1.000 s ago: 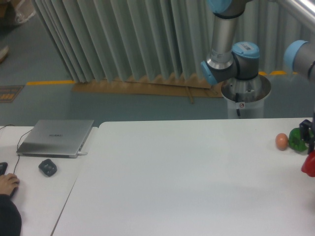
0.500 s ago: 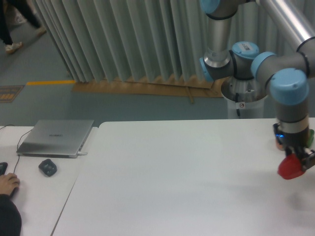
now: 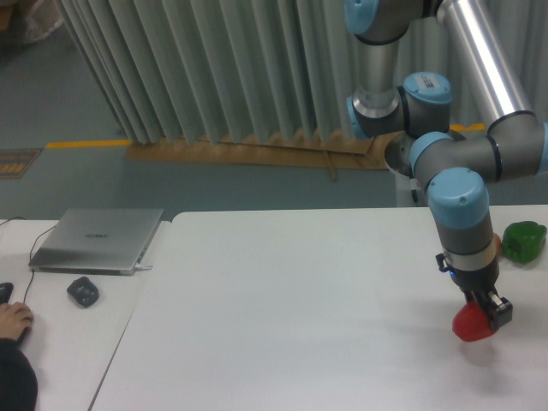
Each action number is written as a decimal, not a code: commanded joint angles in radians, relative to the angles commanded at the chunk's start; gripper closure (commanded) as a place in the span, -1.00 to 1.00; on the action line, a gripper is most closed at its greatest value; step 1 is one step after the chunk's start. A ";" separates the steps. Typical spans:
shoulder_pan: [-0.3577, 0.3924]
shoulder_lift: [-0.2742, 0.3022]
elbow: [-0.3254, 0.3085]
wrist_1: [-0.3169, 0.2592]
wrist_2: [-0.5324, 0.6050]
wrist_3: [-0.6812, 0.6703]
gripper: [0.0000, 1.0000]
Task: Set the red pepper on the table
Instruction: 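Lower the held red pepper onto the table beside the green pepper, then open the gripper to release the red pepper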
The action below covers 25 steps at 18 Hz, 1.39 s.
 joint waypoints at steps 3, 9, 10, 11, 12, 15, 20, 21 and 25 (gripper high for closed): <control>-0.003 -0.011 -0.006 0.012 0.003 -0.002 -0.20; -0.005 -0.017 -0.002 0.031 0.005 -0.026 -0.20; -0.005 -0.017 -0.002 0.031 0.005 -0.028 -0.20; -0.005 -0.017 -0.002 0.034 0.006 -0.028 -0.20; -0.005 -0.017 0.000 0.034 0.006 -0.028 -0.20; -0.006 -0.017 0.001 0.034 0.008 -0.026 -0.77; -0.012 -0.017 0.000 0.034 0.037 -0.029 -0.83; -0.012 -0.015 0.000 0.034 0.035 -0.031 -0.96; -0.015 0.003 0.011 0.034 0.031 -0.064 -1.00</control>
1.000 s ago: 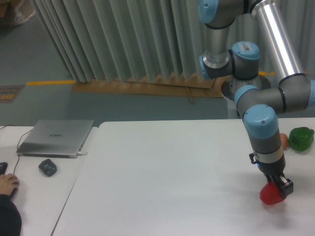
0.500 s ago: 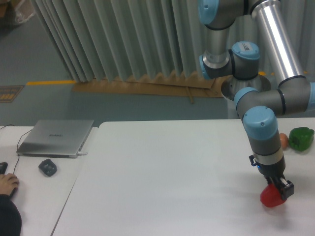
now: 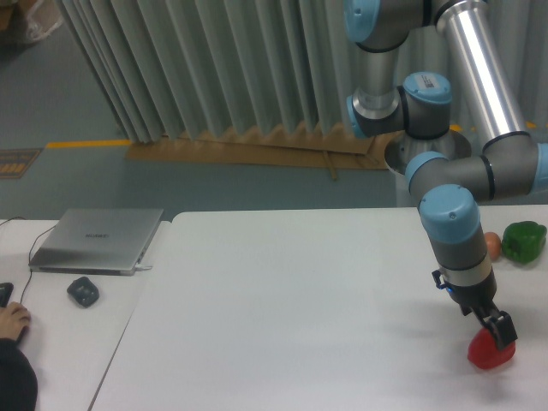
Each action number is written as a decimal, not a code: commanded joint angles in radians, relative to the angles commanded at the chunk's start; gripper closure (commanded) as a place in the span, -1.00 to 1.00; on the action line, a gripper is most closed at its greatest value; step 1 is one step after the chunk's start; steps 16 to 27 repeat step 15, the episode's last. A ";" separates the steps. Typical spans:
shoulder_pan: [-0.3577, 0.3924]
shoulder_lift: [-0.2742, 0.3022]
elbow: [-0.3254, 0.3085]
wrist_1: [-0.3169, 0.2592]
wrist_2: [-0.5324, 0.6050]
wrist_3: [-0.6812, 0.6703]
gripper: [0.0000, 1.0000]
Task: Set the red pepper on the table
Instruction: 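Open the gripper to release the red pepper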
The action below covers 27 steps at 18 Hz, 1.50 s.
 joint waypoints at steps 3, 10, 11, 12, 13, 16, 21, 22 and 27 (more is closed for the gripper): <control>-0.018 0.017 0.015 -0.011 -0.002 -0.011 -1.00; -0.014 0.130 -0.005 -0.156 -0.176 -0.002 -1.00; -0.014 0.141 -0.009 -0.175 -0.189 -0.002 -1.00; -0.014 0.162 -0.017 -0.186 -0.207 -0.003 -1.00; -0.015 0.164 -0.021 -0.184 -0.212 -0.003 -1.00; -0.018 0.164 -0.021 -0.186 -0.212 -0.008 -1.00; -0.018 0.164 -0.021 -0.186 -0.212 -0.008 -1.00; -0.018 0.164 -0.021 -0.186 -0.212 -0.008 -1.00; -0.018 0.164 -0.021 -0.186 -0.212 -0.008 -1.00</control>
